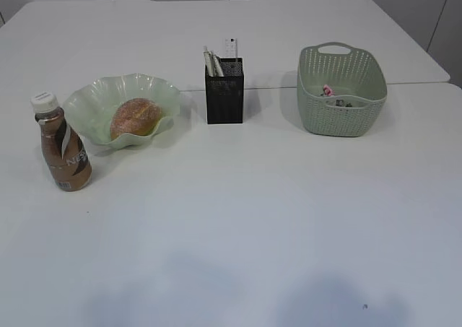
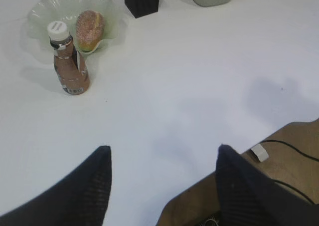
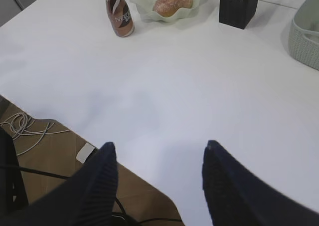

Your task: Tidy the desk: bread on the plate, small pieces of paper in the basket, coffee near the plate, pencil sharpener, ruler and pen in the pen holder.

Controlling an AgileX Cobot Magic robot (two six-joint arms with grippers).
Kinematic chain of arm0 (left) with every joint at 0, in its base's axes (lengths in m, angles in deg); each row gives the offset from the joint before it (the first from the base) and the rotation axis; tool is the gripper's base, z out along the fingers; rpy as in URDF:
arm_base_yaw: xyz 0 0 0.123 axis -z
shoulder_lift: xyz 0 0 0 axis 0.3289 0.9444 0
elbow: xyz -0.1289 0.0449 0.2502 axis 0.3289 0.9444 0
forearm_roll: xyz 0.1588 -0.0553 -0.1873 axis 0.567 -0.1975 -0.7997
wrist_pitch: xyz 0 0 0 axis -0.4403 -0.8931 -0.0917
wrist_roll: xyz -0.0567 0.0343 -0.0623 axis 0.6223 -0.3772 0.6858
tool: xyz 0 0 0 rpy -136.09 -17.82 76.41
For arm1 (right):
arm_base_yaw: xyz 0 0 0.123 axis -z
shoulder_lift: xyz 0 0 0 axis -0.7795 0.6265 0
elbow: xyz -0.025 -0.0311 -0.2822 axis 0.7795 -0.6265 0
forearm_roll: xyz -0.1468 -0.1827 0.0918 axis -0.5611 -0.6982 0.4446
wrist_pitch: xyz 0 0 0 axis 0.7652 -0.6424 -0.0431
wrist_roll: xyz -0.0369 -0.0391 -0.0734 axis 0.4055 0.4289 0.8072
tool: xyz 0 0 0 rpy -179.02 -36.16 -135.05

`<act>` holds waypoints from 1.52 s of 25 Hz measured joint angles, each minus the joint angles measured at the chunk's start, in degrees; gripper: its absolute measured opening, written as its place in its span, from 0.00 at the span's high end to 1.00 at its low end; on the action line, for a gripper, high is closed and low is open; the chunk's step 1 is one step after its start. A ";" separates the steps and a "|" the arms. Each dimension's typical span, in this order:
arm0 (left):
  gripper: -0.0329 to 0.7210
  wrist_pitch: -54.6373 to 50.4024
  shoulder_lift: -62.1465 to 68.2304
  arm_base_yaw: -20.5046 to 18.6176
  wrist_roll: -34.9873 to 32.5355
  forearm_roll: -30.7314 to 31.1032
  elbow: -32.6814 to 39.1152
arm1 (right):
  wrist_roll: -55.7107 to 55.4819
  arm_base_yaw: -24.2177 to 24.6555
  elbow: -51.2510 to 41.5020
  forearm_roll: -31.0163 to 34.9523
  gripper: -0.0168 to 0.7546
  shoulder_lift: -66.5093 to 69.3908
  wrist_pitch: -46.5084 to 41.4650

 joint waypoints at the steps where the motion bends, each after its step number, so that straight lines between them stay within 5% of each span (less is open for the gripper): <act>1: 0.34 0.00 -0.41 0.00 -1.17 -0.54 1.02 | 0.09 0.00 -0.99 0.00 0.41 -0.75 -0.01; 12: 0.34 0.00 -8.30 0.00 -11.32 -5.36 8.94 | 0.09 0.00 -19.41 -0.25 0.41 -18.05 0.58; 28: 0.35 0.00 -20.72 0.00 -11.65 -5.33 23.39 | 0.48 0.00 -25.77 -6.88 0.41 -24.24 1.07; 38: 0.35 0.00 -25.69 0.00 -11.65 -3.92 26.45 | 0.32 0.00 -27.22 -9.30 0.41 -29.79 0.39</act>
